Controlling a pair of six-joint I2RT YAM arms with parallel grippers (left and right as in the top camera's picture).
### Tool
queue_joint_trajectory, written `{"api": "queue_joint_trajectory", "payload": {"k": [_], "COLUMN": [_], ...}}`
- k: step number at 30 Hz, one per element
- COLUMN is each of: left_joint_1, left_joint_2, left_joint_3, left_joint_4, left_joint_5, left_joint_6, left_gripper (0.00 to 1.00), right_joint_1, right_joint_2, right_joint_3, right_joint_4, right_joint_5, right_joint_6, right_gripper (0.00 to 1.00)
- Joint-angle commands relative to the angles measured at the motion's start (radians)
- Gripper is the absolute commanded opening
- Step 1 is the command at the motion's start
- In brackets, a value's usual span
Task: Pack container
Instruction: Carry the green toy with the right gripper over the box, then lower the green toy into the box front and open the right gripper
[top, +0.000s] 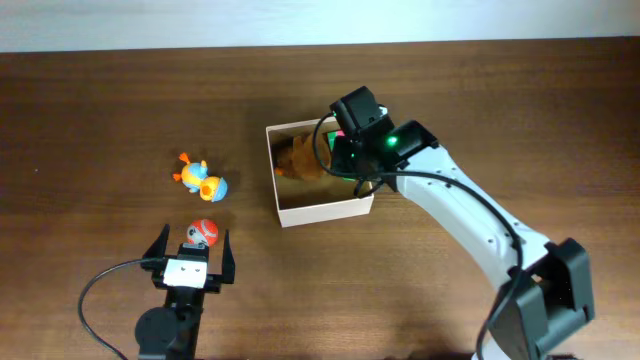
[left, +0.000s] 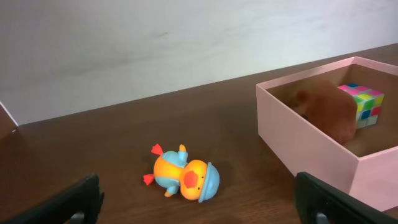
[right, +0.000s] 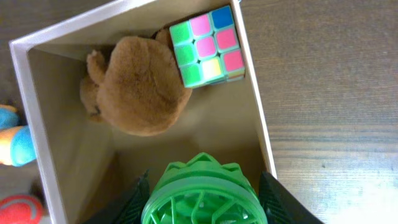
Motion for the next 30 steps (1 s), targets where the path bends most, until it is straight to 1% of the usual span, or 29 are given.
{"api": "queue_joint_trajectory", "payload": {"k": [1,8,15,30], "left_joint_1": [0.004,0.004,0.004,0.004], "left_joint_2": [-0.009,-0.009,-0.009,-0.009], "left_joint_3": [-0.005,-0.005,-0.005,-0.005], "left_joint_4": [-0.002,-0.002,-0.002,-0.002], "left_joint_5": [0.007,0.007,0.007,0.007], "left_joint_6": [0.013,0.013,0.013,0.013], "left_gripper": [0.99,0.99,0.99,0.99], "right_joint_1": [0.003,0.003,0.003,0.005], "right_joint_2": [0.051,0.084,0.098,0.152], "right_joint_3": [0.022,0.022,0.022,0.021], "right_joint_4": [0.016,0.032,0.038,0.034], "right_joint_5": [0.035,0.035,0.052,0.045], "right_joint_6": [-0.046,-0.053,-0.103,-0.123], "right_gripper": [0.46,0.45,0.46,0.45]}}
